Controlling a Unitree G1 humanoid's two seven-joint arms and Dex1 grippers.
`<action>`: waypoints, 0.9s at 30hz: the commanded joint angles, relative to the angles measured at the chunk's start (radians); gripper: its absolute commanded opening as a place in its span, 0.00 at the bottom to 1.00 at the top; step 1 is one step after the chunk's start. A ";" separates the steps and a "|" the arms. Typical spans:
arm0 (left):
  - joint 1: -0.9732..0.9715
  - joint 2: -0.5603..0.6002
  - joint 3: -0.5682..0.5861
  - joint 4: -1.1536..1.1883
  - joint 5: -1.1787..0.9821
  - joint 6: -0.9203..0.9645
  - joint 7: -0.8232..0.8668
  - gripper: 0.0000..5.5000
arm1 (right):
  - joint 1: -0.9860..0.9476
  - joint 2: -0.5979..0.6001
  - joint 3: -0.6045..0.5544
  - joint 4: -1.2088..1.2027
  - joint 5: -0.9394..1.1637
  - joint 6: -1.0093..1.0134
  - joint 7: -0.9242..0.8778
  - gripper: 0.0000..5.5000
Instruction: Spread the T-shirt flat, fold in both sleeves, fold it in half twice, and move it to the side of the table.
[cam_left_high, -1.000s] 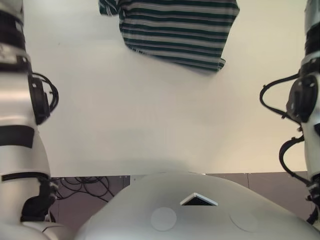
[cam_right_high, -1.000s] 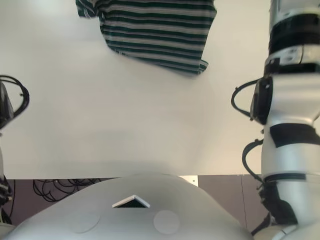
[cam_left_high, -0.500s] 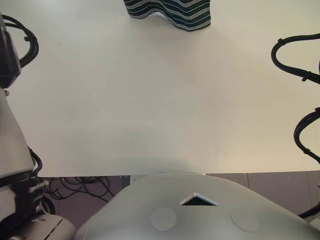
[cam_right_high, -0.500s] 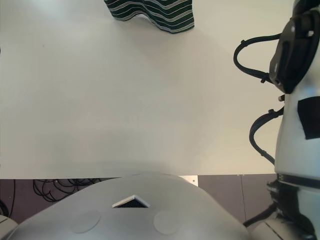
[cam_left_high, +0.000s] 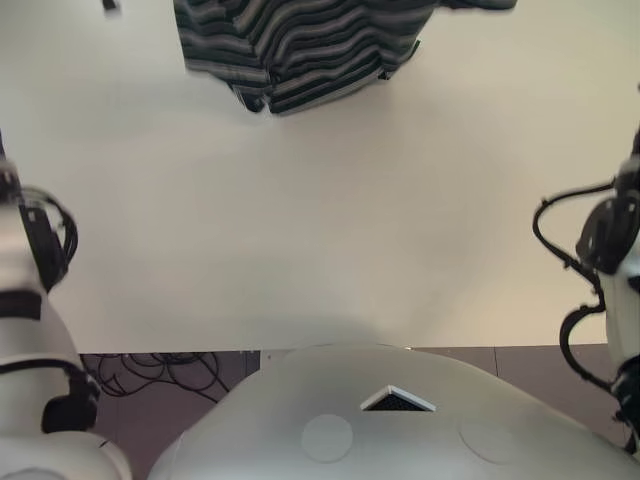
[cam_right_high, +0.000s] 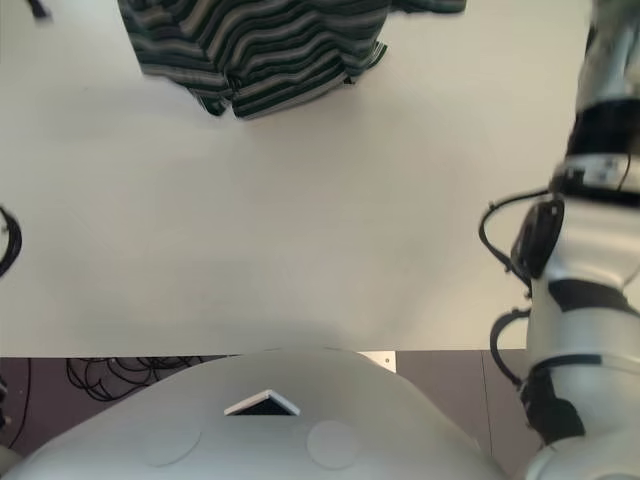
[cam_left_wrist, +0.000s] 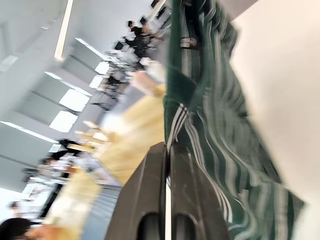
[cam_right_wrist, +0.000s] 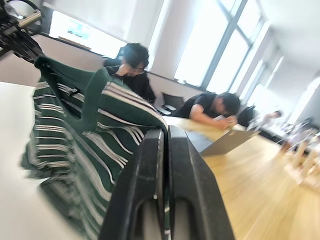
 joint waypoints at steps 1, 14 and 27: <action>0.819 0.289 -0.180 -0.767 -0.054 0.115 -0.068 0.00 | 0.854 -0.330 0.143 -0.561 -0.099 0.010 0.314 0.01; 1.203 0.247 -0.215 -0.749 0.383 0.031 0.180 0.00 | 1.311 -0.270 0.101 -0.798 -0.078 0.067 0.169 0.01; 1.497 0.395 -0.011 -0.843 0.300 0.123 0.187 0.26 | 1.370 -0.341 -0.014 -0.733 -0.090 0.053 0.206 0.29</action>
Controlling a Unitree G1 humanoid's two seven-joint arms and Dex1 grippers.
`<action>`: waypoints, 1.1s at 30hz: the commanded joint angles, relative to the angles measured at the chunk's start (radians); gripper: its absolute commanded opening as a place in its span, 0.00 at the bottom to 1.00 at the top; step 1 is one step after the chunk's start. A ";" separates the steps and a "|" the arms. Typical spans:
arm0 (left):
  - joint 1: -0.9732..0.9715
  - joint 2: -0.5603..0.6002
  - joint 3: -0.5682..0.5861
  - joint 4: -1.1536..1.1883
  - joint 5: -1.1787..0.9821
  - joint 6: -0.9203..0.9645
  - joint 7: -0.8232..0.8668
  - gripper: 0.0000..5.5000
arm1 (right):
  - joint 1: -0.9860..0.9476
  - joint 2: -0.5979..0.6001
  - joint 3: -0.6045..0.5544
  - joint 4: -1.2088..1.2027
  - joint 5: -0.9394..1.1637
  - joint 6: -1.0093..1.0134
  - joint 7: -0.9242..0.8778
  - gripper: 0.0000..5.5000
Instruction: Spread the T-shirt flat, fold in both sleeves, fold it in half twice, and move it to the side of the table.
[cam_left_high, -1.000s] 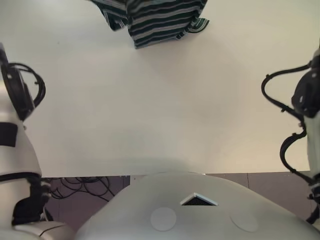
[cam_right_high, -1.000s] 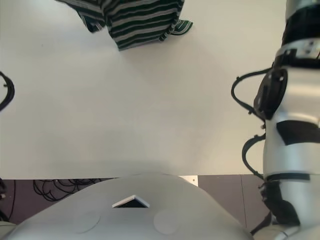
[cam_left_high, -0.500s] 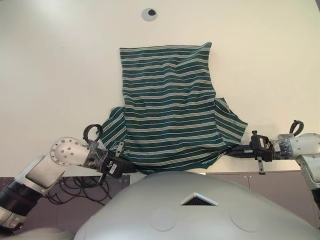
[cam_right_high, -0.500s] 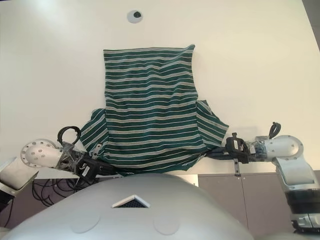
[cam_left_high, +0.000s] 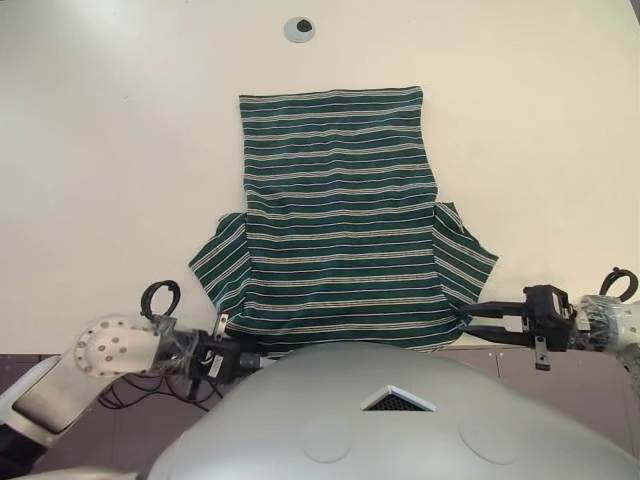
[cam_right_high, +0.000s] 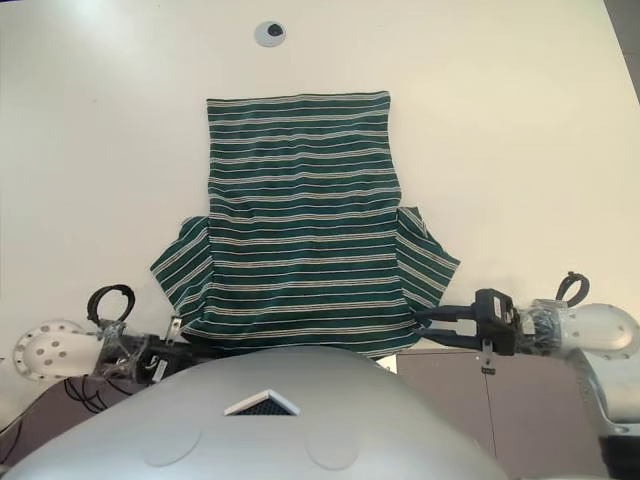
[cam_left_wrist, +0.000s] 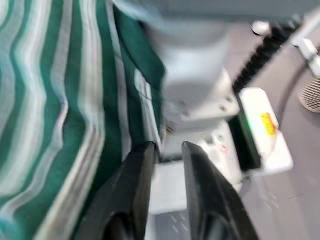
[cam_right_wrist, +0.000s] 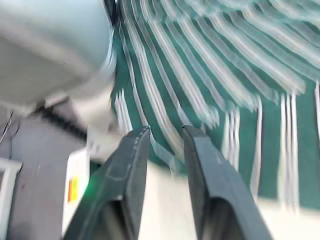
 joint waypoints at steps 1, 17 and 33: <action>0.068 0.051 0.122 -0.035 -0.038 0.028 -0.021 0.28 | -0.028 -0.029 -0.026 0.052 -0.028 -0.038 -0.001 0.33; -1.250 -0.603 -0.207 1.026 0.286 -0.049 0.416 0.28 | -1.080 0.514 0.407 0.759 -0.605 -0.228 -0.743 0.39; -1.501 -0.709 -0.263 1.560 0.518 -0.577 1.001 0.28 | -1.351 0.582 0.437 1.223 -0.713 -0.743 -1.133 0.39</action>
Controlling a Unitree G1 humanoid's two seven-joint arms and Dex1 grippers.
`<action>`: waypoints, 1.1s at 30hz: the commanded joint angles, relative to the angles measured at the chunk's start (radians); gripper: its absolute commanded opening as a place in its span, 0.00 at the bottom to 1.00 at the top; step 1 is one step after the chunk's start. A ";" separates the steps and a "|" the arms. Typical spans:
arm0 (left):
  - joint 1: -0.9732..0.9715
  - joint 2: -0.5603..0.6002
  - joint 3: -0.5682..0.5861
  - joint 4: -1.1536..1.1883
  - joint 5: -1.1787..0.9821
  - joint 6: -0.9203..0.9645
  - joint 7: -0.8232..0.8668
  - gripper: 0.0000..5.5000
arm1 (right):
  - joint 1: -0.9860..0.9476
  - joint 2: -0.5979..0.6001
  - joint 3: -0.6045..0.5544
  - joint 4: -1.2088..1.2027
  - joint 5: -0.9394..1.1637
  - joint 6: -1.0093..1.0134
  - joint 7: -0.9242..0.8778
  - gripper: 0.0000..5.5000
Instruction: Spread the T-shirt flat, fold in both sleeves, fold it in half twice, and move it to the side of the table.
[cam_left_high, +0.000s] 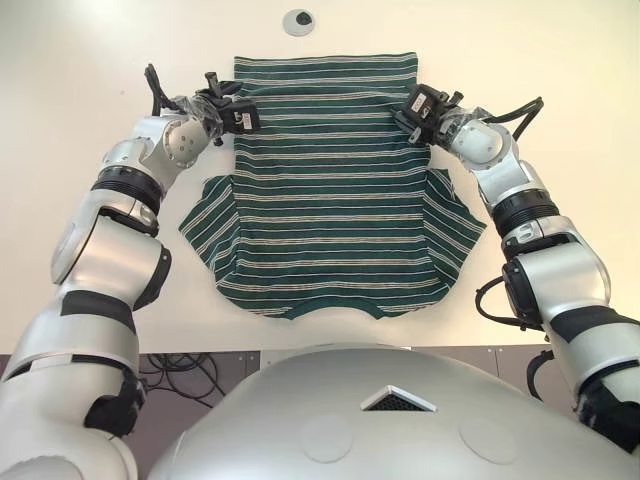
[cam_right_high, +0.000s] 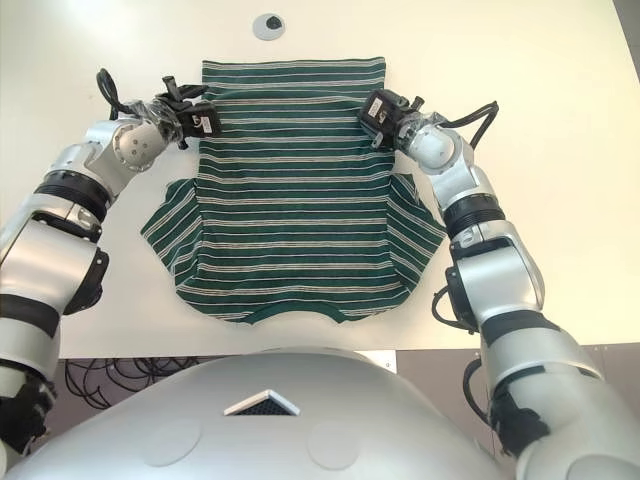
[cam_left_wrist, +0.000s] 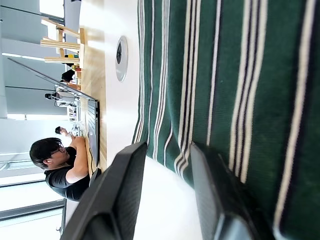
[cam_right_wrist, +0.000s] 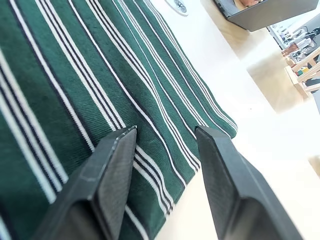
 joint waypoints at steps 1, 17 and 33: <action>0.060 0.044 0.135 -0.141 -0.118 -0.282 0.067 0.28 | 0.016 -0.039 -0.014 -0.126 -0.041 -0.345 -0.158 0.39; 1.239 0.439 0.644 -1.197 -1.417 0.742 -0.629 0.28 | 0.261 -0.177 -0.183 -0.459 0.087 -0.470 -0.228 0.39; 1.255 0.282 0.629 -1.083 -1.299 1.012 -0.667 0.16 | 0.314 -0.180 -0.211 -0.518 0.087 -0.395 -0.174 0.40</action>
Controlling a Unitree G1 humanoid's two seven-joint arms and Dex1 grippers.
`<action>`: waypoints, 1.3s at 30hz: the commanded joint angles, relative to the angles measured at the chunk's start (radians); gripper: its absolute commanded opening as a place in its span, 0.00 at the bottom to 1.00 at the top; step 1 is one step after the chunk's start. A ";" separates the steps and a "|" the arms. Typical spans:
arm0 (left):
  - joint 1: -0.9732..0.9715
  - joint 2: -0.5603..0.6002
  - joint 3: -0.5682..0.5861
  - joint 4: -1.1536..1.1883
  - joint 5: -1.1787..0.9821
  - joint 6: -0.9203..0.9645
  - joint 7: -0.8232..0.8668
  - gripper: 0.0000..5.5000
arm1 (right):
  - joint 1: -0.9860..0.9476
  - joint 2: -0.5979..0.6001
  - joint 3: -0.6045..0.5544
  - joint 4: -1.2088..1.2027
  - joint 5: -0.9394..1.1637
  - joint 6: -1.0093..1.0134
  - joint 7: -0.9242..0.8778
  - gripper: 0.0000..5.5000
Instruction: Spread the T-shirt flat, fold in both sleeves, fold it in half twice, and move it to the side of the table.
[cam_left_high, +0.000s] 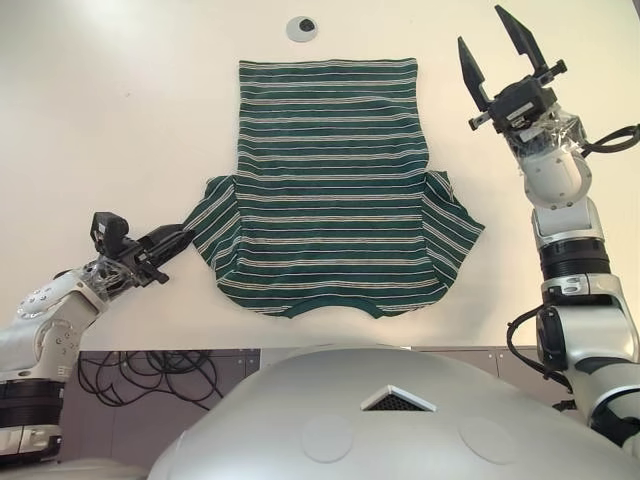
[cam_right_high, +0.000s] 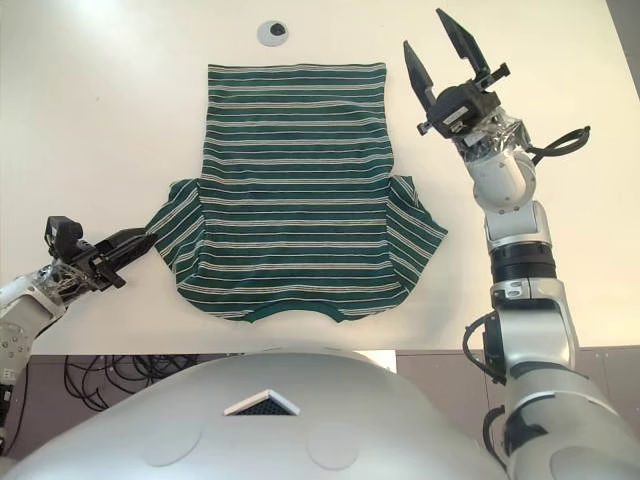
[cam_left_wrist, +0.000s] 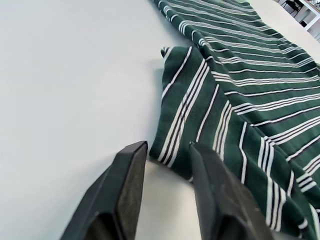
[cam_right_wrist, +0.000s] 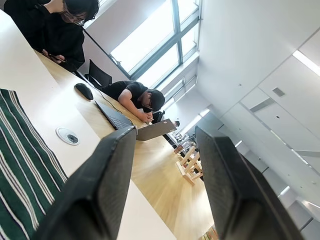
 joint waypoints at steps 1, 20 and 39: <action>0.035 -0.050 -0.062 0.043 0.078 0.121 0.001 0.13 | -0.003 -0.016 -0.013 -0.002 0.015 0.016 0.018 0.40; -0.024 -0.107 0.130 -0.177 -0.063 0.234 -0.119 0.00 | -0.004 -0.001 -0.031 0.006 0.033 0.032 0.033 0.40; -0.221 -0.375 -0.113 -0.315 -0.007 0.364 0.036 0.00 | 0.111 -0.080 -0.133 -0.063 0.168 0.074 0.126 0.40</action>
